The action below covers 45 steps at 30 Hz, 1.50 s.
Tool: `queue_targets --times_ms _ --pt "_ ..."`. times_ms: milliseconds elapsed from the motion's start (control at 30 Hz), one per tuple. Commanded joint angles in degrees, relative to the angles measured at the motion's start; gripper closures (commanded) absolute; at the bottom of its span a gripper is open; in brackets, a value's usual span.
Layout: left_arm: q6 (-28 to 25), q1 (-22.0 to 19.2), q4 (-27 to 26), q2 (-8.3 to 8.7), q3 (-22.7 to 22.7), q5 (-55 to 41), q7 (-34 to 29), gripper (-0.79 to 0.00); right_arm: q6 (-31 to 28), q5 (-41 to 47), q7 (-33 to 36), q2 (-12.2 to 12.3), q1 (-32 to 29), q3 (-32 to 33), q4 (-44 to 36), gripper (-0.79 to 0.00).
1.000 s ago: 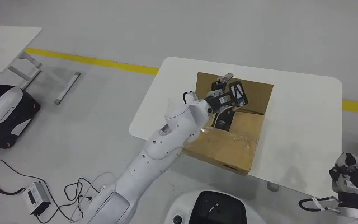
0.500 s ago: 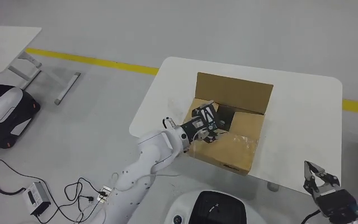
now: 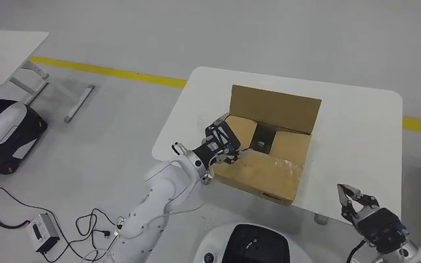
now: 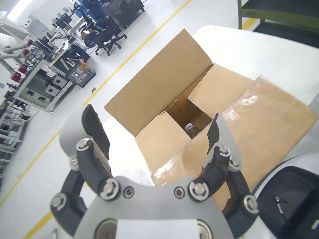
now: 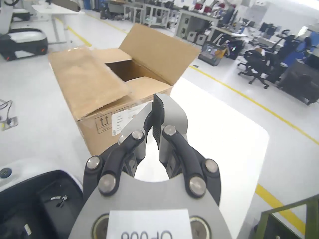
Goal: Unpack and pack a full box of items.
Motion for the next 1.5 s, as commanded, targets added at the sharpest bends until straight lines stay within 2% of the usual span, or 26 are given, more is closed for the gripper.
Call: queue_targets --times_ms 0,67,167,500,633,733,833,1067,1100,1133,1167,1233,1333,1467 --pt "0.01 0.01 0.03 -0.01 0.05 -0.62 0.01 -0.785 -4.23 3.06 7.23 0.08 3.14 -2.17 0.56 0.000" --pt "0.01 0.01 0.03 -0.01 0.05 -0.62 0.01 -0.785 -7.31 6.46 13.93 0.16 6.17 -4.12 1.07 0.000" --pt "0.01 0.01 0.03 -0.01 0.05 -0.62 0.01 -0.785 -8.72 11.53 21.19 0.22 9.07 -6.15 2.23 0.000" --pt "0.01 0.01 0.03 -0.01 0.05 -0.62 0.01 -0.785 -8.53 11.77 20.96 0.21 9.01 -6.21 2.22 0.000" --pt "0.01 0.01 0.03 -0.01 0.05 -0.62 0.01 -0.785 -8.18 16.01 20.98 0.39 10.73 -6.31 4.08 0.000" --pt "0.01 0.01 0.03 -0.01 0.05 -0.62 0.01 -0.785 -8.14 21.57 24.61 0.55 14.54 -6.71 6.24 0.000" --pt "0.01 0.01 0.03 -0.01 0.05 -0.62 0.01 -0.785 -8.48 26.12 31.20 0.86 19.40 -7.64 9.28 0.000" --pt "0.01 0.01 0.03 -0.01 0.05 -0.62 0.01 -0.785 -9.22 39.24 43.73 1.28 29.49 -12.85 19.72 0.000" --pt "0.01 0.01 0.03 -0.01 0.05 -0.62 0.01 -0.785 -9.62 40.70 45.17 1.35 30.57 -13.64 20.71 -0.031" --pt "0.01 0.01 0.03 -0.01 0.05 -0.62 0.01 -0.785 -9.62 42.00 46.37 1.42 31.45 -14.23 21.64 -0.175" --pt "0.01 0.01 0.03 -0.01 0.05 -0.62 0.01 -0.785 -9.60 43.09 47.63 1.51 32.16 -14.85 22.29 -0.265" --pt "0.01 0.01 0.03 -0.01 0.05 -0.62 0.01 -0.785 -9.51 44.44 49.42 1.71 33.29 -15.66 23.12 -0.351" --pt "0.01 0.01 0.03 -0.01 0.05 -0.62 0.01 -0.785 -9.59 45.84 50.98 1.99 34.15 -16.74 24.45 -0.413" --pt "0.01 0.01 0.03 -0.01 0.05 -0.62 0.01 -0.785 -9.82 47.00 51.66 2.29 35.10 -18.16 26.20 -0.431"
